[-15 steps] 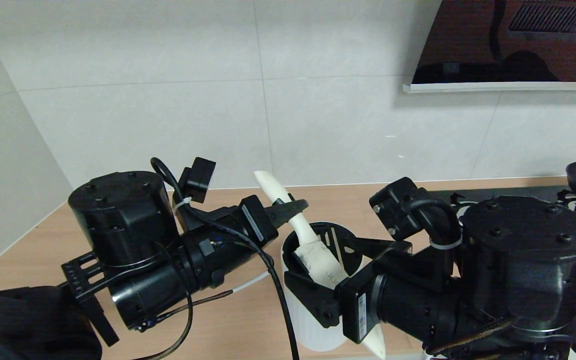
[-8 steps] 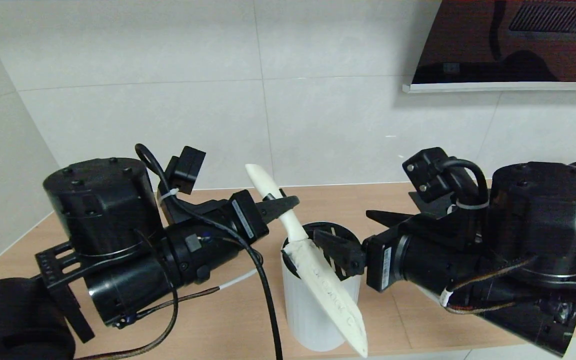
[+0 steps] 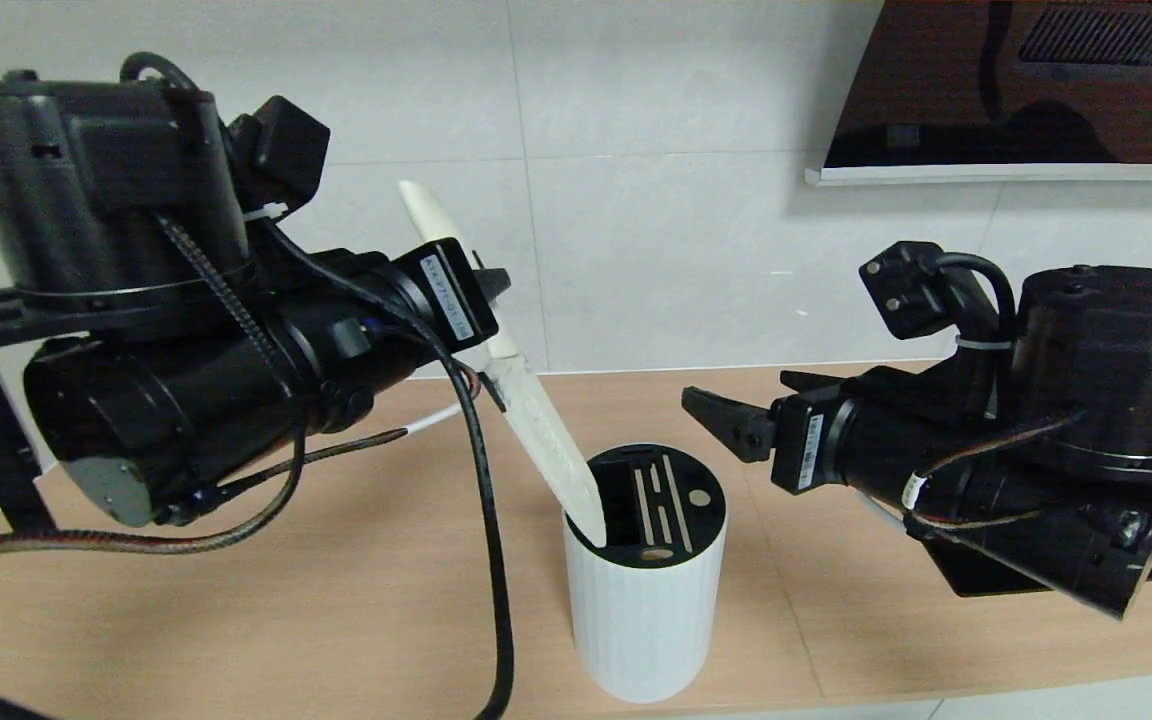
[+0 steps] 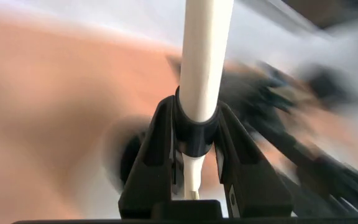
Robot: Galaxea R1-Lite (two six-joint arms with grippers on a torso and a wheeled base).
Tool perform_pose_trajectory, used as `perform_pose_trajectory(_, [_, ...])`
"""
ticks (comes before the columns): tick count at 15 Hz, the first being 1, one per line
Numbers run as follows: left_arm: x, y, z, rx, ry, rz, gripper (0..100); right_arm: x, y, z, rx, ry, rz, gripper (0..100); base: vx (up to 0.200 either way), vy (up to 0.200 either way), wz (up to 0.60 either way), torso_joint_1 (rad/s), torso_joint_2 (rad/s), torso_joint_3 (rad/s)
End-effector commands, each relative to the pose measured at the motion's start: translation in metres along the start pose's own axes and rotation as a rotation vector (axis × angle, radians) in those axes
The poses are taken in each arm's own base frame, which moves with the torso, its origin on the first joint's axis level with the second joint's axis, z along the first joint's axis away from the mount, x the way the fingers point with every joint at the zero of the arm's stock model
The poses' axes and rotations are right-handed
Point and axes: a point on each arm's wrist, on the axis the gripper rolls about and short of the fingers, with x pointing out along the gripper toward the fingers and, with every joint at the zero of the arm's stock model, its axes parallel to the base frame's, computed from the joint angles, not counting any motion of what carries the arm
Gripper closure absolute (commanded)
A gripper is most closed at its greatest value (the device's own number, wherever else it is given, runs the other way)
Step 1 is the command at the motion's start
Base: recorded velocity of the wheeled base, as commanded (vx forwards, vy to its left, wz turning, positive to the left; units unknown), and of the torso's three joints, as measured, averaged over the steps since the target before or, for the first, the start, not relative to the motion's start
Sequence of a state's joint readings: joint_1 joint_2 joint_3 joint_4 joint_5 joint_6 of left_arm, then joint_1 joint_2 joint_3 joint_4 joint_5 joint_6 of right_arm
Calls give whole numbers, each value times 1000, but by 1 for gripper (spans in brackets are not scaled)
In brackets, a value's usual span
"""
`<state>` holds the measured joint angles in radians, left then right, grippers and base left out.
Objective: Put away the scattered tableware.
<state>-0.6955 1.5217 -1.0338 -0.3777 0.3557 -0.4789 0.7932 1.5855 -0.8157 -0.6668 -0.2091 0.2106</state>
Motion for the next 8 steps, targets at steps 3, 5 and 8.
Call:
perform_pose_trajectory(3, [9,-16,-19,95,-145,68,100,6,-2,-5,-4,16,-11,0,0,0,0,0,0,0])
perform_pose_trajectory(5, [10,-20,-27,144,-213,90,100,7,-2,-6,-3,22,-14,0,0,0,0,0,0,0])
perform_pose_trajectory(8, [15,-30,-35,142,-270,106,100,9,-3,-8,-4,27,-19,0,0,0,0,0,0,0])
